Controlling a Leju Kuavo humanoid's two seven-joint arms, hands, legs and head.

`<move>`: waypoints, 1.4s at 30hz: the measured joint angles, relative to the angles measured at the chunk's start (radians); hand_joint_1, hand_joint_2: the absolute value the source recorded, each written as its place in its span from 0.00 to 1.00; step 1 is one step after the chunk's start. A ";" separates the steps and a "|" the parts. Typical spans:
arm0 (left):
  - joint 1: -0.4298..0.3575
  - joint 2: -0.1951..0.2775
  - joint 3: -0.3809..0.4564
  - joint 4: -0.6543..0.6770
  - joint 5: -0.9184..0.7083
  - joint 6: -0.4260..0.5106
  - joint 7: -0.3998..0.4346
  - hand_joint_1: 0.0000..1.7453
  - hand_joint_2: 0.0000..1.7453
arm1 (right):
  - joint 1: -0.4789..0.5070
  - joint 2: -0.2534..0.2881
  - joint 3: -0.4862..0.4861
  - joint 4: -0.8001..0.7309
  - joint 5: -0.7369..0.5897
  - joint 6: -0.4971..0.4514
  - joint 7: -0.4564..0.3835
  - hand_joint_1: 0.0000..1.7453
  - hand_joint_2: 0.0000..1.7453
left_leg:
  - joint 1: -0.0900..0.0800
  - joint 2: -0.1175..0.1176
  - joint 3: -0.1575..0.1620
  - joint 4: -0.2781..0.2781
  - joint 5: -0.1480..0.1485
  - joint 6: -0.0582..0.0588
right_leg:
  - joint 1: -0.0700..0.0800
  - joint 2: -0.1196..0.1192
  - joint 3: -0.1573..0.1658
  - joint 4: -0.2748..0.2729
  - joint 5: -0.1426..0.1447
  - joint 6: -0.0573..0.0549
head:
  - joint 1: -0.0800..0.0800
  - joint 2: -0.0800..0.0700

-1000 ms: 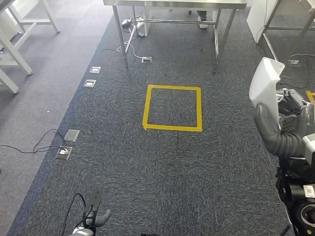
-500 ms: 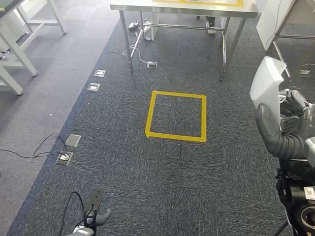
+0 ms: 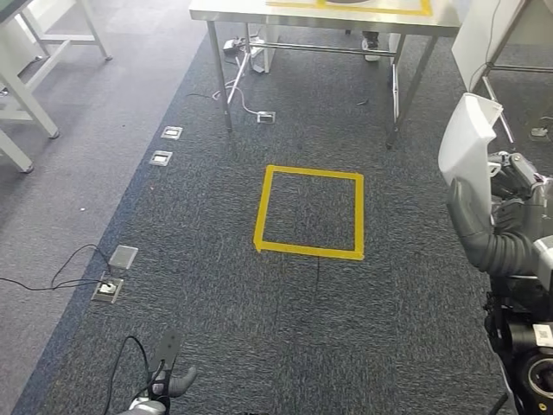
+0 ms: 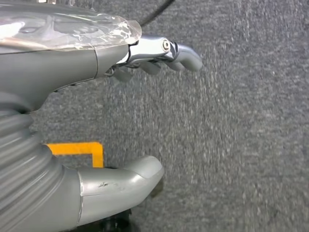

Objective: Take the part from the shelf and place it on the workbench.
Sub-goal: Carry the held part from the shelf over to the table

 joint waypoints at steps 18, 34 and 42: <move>-0.007 0.002 0.001 0.000 0.000 0.000 0.000 0.00 1.00 | -0.007 0.004 0.004 0.011 0.000 -0.001 -0.012 1.00 1.00 | -0.030 -0.021 0.117 0.047 -0.125 0.016 | 0.027 0.001 -0.099 -0.001 0.097 -0.062 | 0.012 0.000; -0.011 0.002 0.001 0.000 -0.009 -0.001 0.004 0.00 1.00 | -0.013 0.006 0.011 0.016 0.000 -0.011 -0.010 1.00 1.00 | 0.009 -0.003 0.033 0.002 -0.023 0.025 | 0.000 0.001 -0.054 0.095 -0.020 0.008 | 0.011 0.000; -0.012 0.000 0.001 0.000 -0.017 -0.002 0.011 0.00 1.00 | 0.000 0.006 0.010 0.016 -0.001 -0.022 -0.005 1.00 1.00 | -0.017 -0.016 0.098 0.001 -0.073 0.039 | 0.024 0.003 -0.144 0.107 0.050 -0.036 | 0.012 0.000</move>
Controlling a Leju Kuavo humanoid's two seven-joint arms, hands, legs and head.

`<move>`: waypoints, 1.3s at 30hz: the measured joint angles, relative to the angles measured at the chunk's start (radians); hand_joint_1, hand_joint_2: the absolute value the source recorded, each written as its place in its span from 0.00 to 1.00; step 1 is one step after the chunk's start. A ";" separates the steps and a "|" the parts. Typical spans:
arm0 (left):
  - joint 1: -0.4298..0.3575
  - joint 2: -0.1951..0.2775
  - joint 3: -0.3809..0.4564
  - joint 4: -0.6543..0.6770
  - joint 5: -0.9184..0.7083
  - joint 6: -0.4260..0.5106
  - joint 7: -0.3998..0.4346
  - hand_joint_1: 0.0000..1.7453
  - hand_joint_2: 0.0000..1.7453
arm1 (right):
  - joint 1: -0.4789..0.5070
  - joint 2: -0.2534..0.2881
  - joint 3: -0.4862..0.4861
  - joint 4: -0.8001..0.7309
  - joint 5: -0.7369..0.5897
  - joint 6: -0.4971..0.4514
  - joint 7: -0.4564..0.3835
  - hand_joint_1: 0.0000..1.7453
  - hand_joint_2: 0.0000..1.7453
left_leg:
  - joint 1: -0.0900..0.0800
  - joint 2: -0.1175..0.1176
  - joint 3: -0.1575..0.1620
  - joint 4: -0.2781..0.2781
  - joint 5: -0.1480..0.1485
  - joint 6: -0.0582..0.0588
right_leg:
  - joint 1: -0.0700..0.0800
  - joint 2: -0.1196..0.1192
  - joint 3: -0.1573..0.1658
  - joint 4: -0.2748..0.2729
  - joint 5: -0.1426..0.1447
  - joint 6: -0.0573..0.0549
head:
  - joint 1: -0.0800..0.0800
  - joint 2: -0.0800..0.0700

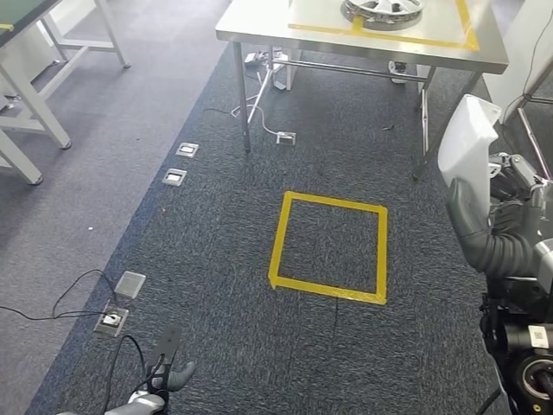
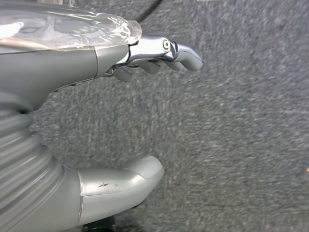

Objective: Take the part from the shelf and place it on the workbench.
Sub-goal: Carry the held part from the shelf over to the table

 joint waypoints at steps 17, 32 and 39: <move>-0.008 -0.001 -0.001 0.000 -0.006 -0.001 0.006 0.00 1.00 | 0.012 0.000 -0.006 0.001 -0.020 -0.002 -0.009 1.00 1.00 | 0.022 0.011 -0.097 0.028 0.056 -0.055 | -0.012 0.001 0.139 -0.106 -0.048 0.002 | -0.008 0.000; -0.016 -0.006 -0.001 0.000 -0.019 -0.002 0.014 0.00 1.00 | 0.036 -0.010 -0.017 0.004 -0.036 -0.009 -0.010 1.00 1.00 | 0.010 0.001 0.032 0.010 -0.044 -0.015 | 0.001 0.000 -0.002 -0.050 0.038 0.000 | 0.001 0.000; -0.028 -0.006 -0.001 0.000 -0.021 -0.007 0.018 0.00 1.00 | 0.035 -0.011 -0.023 0.005 -0.037 -0.009 -0.013 1.00 1.00 | 0.013 0.009 -0.034 0.165 -0.095 -0.051 | -0.005 0.001 0.070 -0.110 0.025 -0.026 | 0.000 0.000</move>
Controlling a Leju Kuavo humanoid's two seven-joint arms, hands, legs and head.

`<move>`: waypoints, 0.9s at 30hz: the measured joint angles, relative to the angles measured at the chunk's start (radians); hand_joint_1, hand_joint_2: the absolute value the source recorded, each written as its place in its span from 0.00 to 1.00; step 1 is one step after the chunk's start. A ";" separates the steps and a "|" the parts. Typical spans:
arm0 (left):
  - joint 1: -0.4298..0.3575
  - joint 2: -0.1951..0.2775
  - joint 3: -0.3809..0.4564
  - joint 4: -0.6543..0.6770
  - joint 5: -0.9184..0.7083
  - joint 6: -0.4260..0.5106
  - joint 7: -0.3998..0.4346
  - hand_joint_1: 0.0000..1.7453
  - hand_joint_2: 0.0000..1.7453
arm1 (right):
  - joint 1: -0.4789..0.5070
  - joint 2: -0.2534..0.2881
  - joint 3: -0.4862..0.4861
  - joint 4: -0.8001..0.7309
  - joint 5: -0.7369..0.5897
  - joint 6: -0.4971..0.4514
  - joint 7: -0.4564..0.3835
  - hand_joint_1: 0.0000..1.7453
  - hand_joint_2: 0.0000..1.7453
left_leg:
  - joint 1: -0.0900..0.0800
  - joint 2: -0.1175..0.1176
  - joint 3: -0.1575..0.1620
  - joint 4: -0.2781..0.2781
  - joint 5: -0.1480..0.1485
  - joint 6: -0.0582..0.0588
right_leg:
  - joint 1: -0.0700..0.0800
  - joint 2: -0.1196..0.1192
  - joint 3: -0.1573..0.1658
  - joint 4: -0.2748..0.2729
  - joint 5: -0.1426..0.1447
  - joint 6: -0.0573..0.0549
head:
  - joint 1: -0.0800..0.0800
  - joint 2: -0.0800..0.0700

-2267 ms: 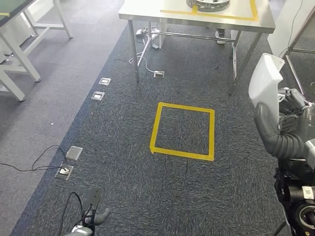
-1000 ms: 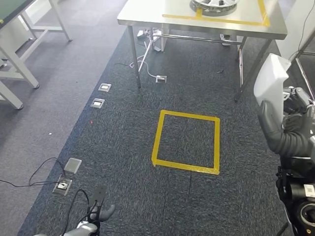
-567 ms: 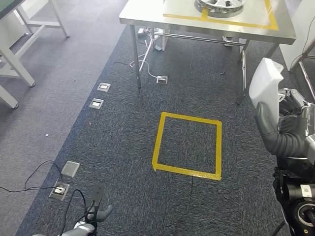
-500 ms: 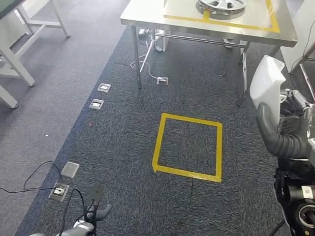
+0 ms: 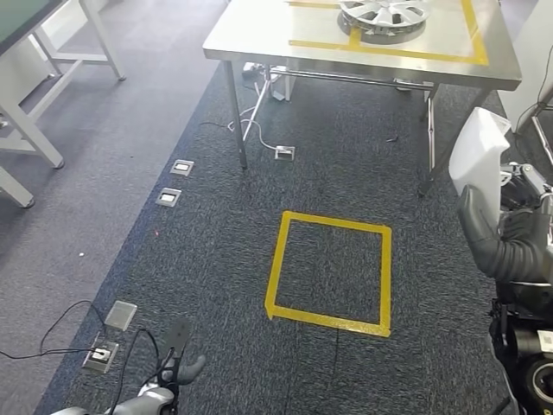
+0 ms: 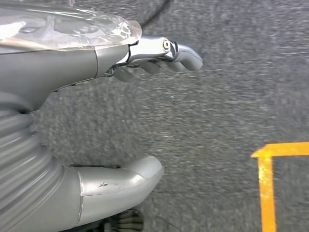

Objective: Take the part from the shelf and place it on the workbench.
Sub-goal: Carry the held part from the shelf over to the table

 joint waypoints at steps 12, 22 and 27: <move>0.009 0.004 -0.001 0.000 0.001 -0.001 0.001 0.00 1.00 | 0.003 0.000 0.000 0.006 -0.017 0.007 -0.018 1.00 1.00 | -0.004 0.000 -0.060 -0.148 0.151 0.035 | 0.004 0.005 0.093 0.023 -0.097 0.035 | -0.001 0.000; 0.011 0.003 -0.001 0.000 -0.001 -0.003 0.003 0.00 1.00 | 0.006 0.000 -0.003 0.010 -0.021 0.007 -0.026 1.00 1.00 | -0.003 -0.007 0.071 -0.156 0.055 0.045 | 0.003 0.003 -0.106 0.138 -0.054 0.033 | 0.004 0.000; 0.006 0.000 -0.001 0.000 -0.007 -0.004 0.008 0.00 1.00 | 0.008 0.000 -0.007 0.008 -0.020 0.005 -0.026 1.00 1.00 | -0.006 -0.008 0.094 -0.153 0.032 0.023 | 0.011 0.005 -0.067 0.014 0.046 0.010 | 0.004 0.000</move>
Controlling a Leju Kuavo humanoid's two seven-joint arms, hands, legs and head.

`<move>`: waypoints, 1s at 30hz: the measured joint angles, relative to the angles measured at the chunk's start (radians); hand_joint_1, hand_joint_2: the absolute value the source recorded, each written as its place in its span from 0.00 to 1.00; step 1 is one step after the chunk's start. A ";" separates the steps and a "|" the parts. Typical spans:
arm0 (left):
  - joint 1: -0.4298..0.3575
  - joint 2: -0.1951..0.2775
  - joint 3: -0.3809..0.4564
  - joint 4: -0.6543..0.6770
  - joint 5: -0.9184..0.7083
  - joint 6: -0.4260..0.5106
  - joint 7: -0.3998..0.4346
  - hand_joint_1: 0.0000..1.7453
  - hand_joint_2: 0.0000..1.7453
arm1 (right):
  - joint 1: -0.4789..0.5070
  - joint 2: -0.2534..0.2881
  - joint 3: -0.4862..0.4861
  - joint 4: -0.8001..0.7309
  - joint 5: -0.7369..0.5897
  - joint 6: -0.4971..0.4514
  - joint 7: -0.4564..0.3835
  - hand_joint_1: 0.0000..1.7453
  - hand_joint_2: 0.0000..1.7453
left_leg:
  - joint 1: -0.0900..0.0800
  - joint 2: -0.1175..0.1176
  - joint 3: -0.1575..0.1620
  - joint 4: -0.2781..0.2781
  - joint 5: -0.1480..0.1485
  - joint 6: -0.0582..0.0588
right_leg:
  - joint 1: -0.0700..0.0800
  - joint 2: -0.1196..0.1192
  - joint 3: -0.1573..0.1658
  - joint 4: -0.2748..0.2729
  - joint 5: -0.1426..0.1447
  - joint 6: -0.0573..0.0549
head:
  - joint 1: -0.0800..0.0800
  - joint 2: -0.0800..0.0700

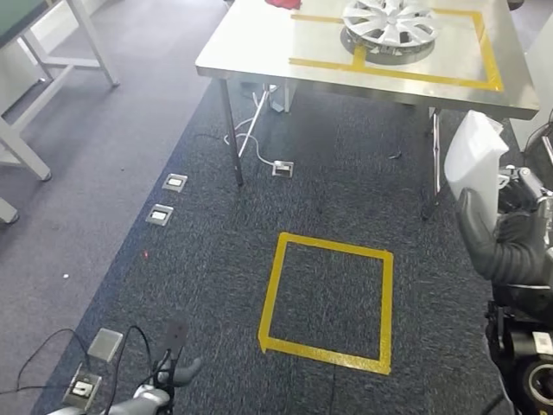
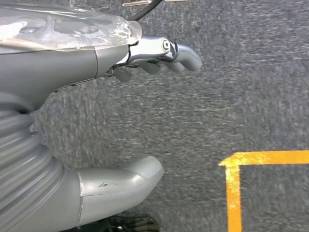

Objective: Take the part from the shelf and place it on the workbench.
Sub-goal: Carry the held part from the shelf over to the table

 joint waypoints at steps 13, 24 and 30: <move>0.001 0.003 -0.001 0.000 -0.003 0.000 0.000 0.00 1.00 | 0.007 0.000 0.001 -0.002 0.000 0.000 0.000 1.00 1.00 | -0.002 0.008 -0.175 -0.001 0.142 0.000 | 0.001 0.009 0.150 -0.008 -0.126 0.001 | -0.008 0.000; 0.003 -0.003 -0.001 0.000 0.000 0.000 -0.001 0.00 1.00 | 0.001 0.000 0.011 -0.004 0.003 0.015 0.001 1.00 1.00 | 0.011 -0.001 -0.044 -0.012 0.053 0.019 | -0.021 0.002 -0.053 0.249 -0.216 0.047 | -0.004 0.000; 0.004 -0.004 -0.001 0.000 0.007 0.001 -0.005 0.00 1.00 | -0.018 0.001 0.026 0.002 0.003 0.024 0.001 1.00 1.00 | 0.011 -0.006 0.019 -0.013 -0.004 -0.014 | -0.018 0.002 -0.008 0.015 0.003 0.019 | -0.003 0.000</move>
